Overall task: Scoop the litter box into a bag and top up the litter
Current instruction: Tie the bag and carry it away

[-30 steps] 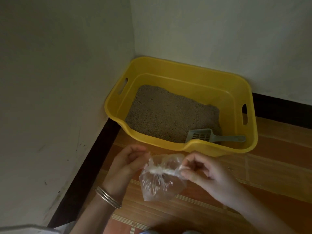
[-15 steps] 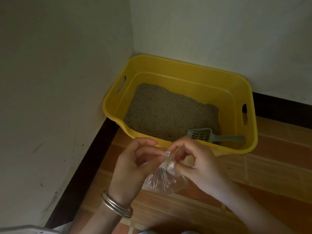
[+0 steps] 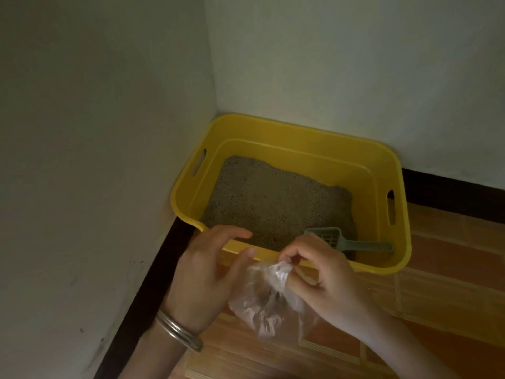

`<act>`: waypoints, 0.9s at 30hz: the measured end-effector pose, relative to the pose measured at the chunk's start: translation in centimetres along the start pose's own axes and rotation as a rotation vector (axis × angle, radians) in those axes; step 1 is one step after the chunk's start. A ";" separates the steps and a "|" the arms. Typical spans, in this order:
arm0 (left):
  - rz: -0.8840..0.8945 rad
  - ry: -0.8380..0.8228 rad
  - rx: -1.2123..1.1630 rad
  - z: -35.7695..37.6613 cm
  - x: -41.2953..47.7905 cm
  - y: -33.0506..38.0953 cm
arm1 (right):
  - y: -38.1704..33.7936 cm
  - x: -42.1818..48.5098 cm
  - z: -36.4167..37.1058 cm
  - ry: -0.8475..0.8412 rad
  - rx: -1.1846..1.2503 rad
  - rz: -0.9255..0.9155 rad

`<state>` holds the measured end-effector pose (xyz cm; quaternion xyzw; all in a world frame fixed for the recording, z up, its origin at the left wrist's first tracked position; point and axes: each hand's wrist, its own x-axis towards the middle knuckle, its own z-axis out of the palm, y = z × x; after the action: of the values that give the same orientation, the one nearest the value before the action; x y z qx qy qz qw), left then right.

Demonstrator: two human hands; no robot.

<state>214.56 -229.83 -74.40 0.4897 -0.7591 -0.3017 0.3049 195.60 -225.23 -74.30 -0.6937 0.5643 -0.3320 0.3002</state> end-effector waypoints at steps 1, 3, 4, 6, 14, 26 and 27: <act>0.055 0.007 0.164 -0.6 0.7 0.1 | -0.5 0.4 -0.7 0.003 -0.027 -0.011; 0.124 -0.019 0.467 -2.1 2.0 0.9 | -1.9 1.3 -2.4 0.003 -0.069 -0.015; 0.137 -0.054 0.574 -2.8 2.5 1.5 | -2.7 1.7 -3.4 -0.002 -0.087 -0.009; 0.135 -0.133 0.691 -4.4 3.3 3.1 | -4.9 2.5 -5.7 -0.020 -0.145 0.007; 0.126 -0.234 0.718 -13.0 5.3 14.1 | -16.5 4.2 -16.7 -0.054 -0.343 0.071; 0.230 -0.238 0.688 -25.1 6.2 33.1 | -35.2 2.3 -29.9 0.050 -0.365 0.272; 0.238 -0.249 0.690 -25.9 6.2 34.5 | -36.6 2.2 -30.9 0.049 -0.375 0.284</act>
<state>212.83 -228.03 -30.93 0.4315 -0.8988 -0.0482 0.0604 192.59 -221.97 -26.52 -0.6428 0.7152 -0.1925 0.1957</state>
